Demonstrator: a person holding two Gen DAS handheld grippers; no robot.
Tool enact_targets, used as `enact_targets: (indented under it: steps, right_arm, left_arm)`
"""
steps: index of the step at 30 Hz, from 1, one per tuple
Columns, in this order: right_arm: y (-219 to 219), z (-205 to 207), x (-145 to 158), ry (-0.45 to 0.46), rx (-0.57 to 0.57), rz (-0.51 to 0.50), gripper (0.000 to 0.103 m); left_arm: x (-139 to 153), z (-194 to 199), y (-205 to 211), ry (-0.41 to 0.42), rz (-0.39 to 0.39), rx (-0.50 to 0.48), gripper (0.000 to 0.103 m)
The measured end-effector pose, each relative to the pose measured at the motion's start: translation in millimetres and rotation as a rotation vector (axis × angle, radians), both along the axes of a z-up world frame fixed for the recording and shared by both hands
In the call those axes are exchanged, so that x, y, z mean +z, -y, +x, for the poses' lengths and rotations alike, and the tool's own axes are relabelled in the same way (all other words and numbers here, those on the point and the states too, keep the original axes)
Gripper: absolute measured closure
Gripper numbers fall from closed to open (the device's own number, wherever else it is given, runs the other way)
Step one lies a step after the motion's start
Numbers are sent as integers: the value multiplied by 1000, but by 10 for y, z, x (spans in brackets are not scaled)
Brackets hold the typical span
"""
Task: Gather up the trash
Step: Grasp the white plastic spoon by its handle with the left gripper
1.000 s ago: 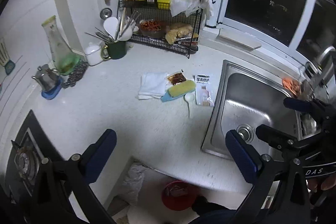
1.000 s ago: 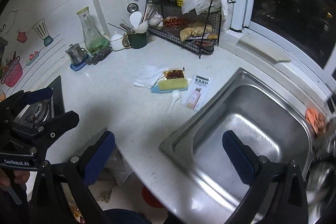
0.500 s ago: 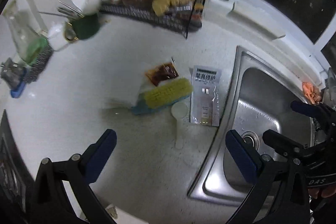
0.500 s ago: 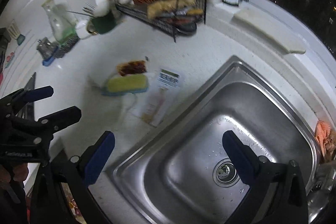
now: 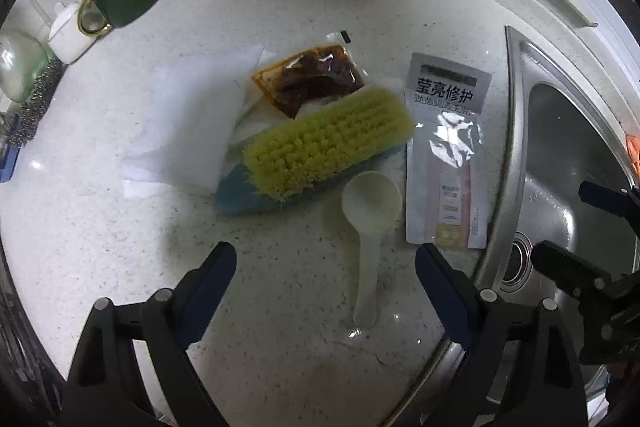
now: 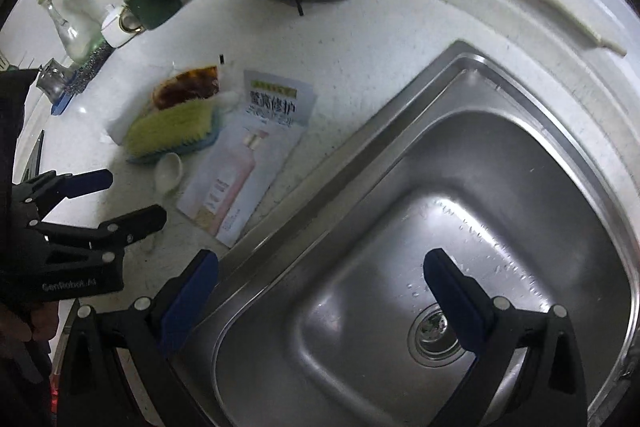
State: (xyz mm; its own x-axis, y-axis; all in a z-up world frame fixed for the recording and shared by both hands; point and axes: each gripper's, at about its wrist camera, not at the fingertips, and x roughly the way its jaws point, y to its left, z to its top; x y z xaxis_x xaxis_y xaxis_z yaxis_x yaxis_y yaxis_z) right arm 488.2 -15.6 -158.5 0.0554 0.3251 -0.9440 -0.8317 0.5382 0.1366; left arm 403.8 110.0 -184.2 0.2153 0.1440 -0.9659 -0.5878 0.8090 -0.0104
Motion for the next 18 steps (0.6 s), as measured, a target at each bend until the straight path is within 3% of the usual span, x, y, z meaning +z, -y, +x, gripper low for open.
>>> enact_targets:
  steps: [3, 7, 10, 15, 18]
  right_arm:
    - [10, -10, 6, -5, 8, -4, 1]
    - [9, 37, 11, -14, 6, -11, 1]
    - [13, 76, 58, -9, 5, -6, 1]
    - [-50, 135, 90, -7, 14, 10, 1]
    - [-84, 188, 117, -11, 20, 13, 1]
  left_arm:
    - [-60, 68, 26, -10, -19, -31, 21]
    - [-66, 101, 62, -23, -1, -32, 22]
    - [-28, 88, 63, -12, 11, -38, 33]
    - [62, 84, 76, 15, 18, -49, 76]
    - [85, 48, 91, 22, 8, -43, 91]
